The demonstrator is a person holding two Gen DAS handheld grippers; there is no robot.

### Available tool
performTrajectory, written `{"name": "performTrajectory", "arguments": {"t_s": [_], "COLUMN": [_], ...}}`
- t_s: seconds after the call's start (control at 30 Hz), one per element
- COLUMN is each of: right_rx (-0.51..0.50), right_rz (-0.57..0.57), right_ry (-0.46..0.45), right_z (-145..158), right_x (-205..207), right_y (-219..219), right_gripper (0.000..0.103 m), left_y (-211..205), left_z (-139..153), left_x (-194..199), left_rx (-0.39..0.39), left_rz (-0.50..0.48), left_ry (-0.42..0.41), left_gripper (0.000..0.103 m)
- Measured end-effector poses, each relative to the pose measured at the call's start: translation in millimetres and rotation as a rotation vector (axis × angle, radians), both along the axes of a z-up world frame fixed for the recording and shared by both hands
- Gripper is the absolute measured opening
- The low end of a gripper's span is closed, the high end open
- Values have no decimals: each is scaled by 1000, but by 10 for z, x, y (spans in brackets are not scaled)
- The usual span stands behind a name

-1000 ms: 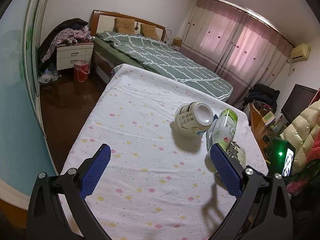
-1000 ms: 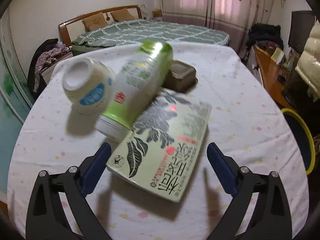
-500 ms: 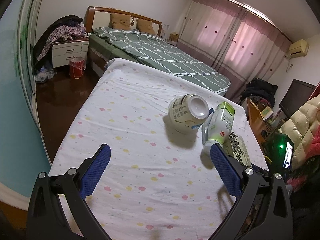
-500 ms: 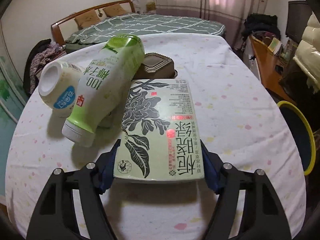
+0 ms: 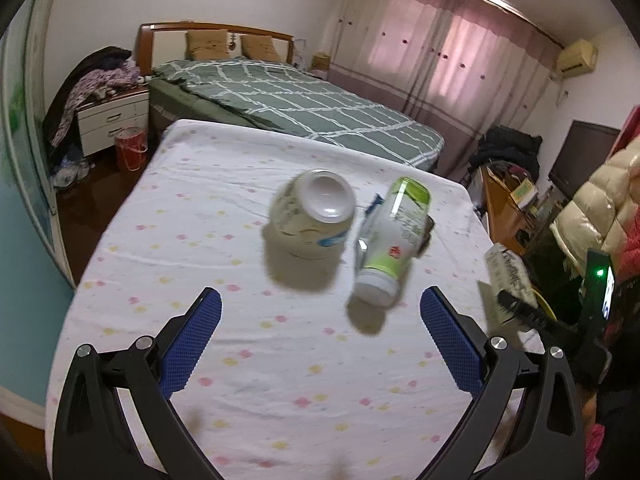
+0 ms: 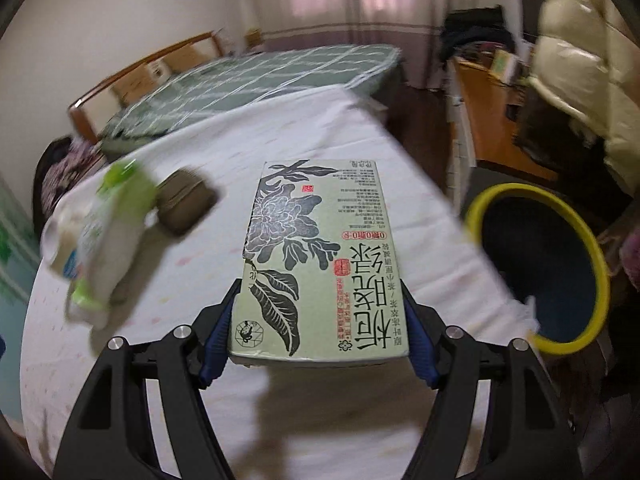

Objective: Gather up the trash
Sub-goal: 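Carry the printed box into the yellow bin and open the right tool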

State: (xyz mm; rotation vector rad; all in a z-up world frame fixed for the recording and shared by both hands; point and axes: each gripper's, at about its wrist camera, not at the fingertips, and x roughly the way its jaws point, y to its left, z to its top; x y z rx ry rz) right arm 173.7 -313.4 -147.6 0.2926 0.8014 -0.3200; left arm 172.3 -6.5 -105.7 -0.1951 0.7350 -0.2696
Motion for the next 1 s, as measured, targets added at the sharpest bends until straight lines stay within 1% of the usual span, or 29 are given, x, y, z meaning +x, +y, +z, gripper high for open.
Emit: {"name": "performTrajectory", "arguments": {"t_s": [0.2,0.33,0.43,0.53,0.6,0.63,0.67,0.8,0.9,1.0], "right_rx": [16,10,22,40,51,49,46,60,69,72], "right_rz": [-154,-250,-323,-373,-396,-404,-411,-403,-398,-386], "right_ry": [-19,-24,-13,11,9,7,1,-11,-26,-32], "right_z": [15,-7,-65,-153,-196,-207,-216,-242,-234,-225], "right_x": [-157,-298,-367,-417,-424,-432,-442,-434,-441,-431], "right_y": [-684,-1030,-1321,-1521,-1589,-1608,-1616,-1608,-1628,-1613], "right_gripper": [68,68,68,69,74,78,79,79,79,79], "left_y": [-352,-541,-664,-789,-860,-894,-925,-1022,-1066,-1143], "left_z": [20,-1,-55,-129,-165,-184,-206,-286,-318,-332], "left_x": [140,281,414,553,630,662,693,806,892,978], "left_rx": [34,54,75,107,119,124,128,155,156,184], "left_rz": [-65,-102,-125,-140,-154,-161,-166,-183,-196,-202], "left_ry": [3,17,37,57,69,74,79,97,114,111], "left_gripper": [98,98,98,98,98,98,98,98,98,98]}}
